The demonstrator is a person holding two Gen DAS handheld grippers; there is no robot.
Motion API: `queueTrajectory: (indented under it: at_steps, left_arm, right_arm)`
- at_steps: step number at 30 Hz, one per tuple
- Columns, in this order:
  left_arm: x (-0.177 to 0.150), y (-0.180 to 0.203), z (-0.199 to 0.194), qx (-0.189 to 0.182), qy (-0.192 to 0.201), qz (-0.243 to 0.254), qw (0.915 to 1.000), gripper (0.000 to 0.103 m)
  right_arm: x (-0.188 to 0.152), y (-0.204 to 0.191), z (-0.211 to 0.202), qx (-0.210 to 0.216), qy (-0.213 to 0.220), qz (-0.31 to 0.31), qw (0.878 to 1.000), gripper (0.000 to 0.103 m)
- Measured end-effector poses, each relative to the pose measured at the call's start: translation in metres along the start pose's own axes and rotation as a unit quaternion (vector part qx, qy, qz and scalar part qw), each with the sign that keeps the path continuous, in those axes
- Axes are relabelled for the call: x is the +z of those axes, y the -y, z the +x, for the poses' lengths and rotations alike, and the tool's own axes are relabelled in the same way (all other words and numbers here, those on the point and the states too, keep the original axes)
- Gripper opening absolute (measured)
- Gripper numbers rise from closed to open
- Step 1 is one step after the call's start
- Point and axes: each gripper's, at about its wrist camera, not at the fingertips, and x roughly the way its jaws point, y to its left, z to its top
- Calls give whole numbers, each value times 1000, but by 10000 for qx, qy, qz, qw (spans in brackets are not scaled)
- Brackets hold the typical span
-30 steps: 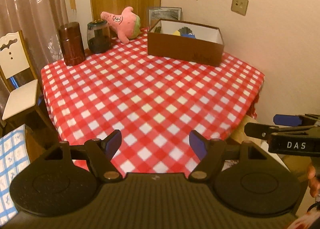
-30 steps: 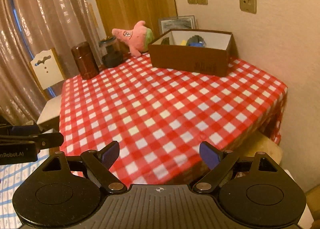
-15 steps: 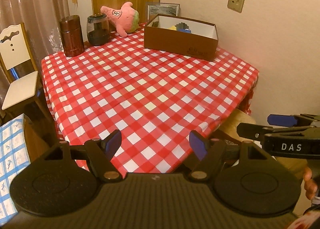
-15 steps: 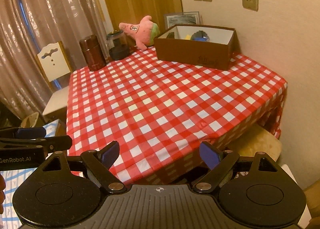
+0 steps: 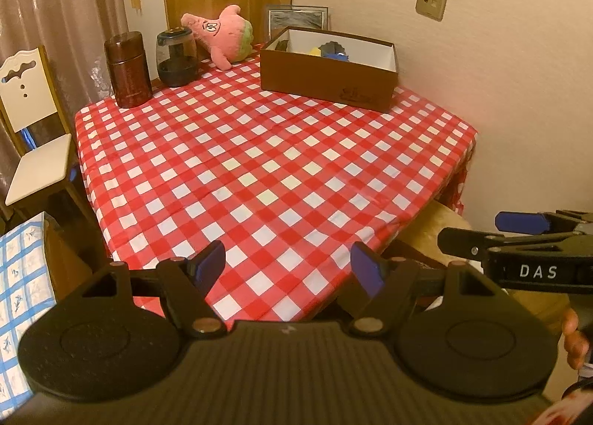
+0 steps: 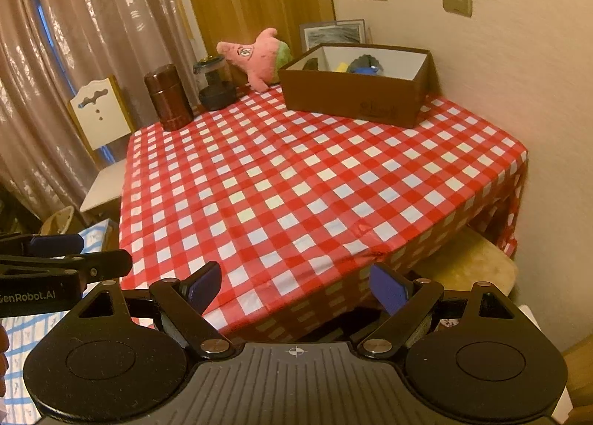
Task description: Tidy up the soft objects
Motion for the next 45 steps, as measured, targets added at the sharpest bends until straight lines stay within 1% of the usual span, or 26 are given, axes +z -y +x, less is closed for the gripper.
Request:
queueTrajectory:
  at_steps: [45]
  left_arm:
    - [2,4,1,1,48,1,10000,73]
  right_arm:
    - [4,7,-1,16,8,-6,10000,87]
